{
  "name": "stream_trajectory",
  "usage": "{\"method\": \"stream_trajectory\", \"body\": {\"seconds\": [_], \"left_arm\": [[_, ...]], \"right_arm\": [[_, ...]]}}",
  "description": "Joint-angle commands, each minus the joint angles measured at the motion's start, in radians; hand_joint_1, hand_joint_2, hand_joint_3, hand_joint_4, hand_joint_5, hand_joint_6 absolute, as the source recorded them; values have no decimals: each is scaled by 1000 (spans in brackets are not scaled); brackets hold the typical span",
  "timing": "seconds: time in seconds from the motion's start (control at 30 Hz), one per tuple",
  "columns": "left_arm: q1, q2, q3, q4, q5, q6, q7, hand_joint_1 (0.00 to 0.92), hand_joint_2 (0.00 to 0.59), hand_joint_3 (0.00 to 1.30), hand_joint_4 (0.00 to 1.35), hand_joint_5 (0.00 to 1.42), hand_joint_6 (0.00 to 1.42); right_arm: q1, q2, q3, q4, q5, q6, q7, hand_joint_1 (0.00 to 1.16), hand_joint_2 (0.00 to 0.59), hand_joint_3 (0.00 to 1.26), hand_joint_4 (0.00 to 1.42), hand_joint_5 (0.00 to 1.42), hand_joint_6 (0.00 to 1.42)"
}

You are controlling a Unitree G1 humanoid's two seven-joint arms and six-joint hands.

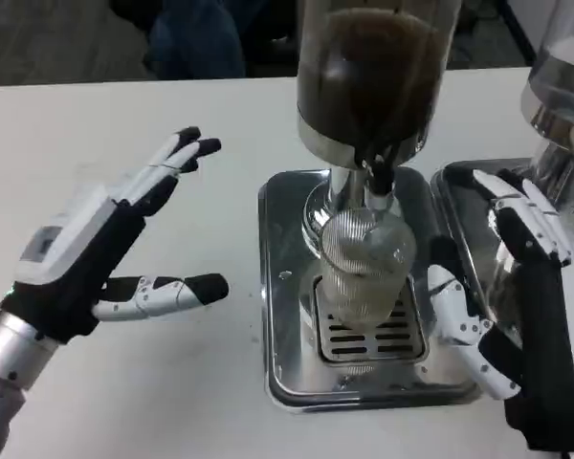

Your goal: Grasp the cup under the faucet to collect the drink, then remove the cup.

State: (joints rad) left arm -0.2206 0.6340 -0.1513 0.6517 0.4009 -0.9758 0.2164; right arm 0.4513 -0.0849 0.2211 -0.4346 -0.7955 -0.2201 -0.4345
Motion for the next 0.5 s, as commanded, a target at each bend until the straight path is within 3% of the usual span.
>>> {"method": "stream_trajectory", "body": {"seconds": [0.03, 0.2, 0.33, 0.43, 0.5], "left_arm": [[70, 25, 83, -92, -146, -57, -62, 19, 37, 154, 129, 238, 223], [75, 11, 108, -159, -367, -85, -202, 0, 39, 202, 208, 285, 253], [52, 15, 141, -228, -425, -116, -271, 0, 45, 228, 243, 316, 270], [32, 13, 133, -275, -530, -91, -354, 0, 47, 230, 246, 318, 272], [10, 10, 115, -310, -670, -25, -465, 0, 49, 229, 238, 320, 270]], "right_arm": [[-1, -6, -12, 0, 11, -7, 3, 272, 461, 295, 247, 154, 161], [0, -10, -19, 12, 12, -1, 4, 273, 461, 295, 247, 151, 162], [-2, -11, -22, 24, 9, 10, 10, 274, 461, 289, 240, 141, 162], [-4, -11, -23, 31, 6, 18, 14, 275, 461, 286, 227, 136, 160], [-5, -11, -25, 34, 5, 24, 17, 275, 461, 278, 223, 125, 151]]}}
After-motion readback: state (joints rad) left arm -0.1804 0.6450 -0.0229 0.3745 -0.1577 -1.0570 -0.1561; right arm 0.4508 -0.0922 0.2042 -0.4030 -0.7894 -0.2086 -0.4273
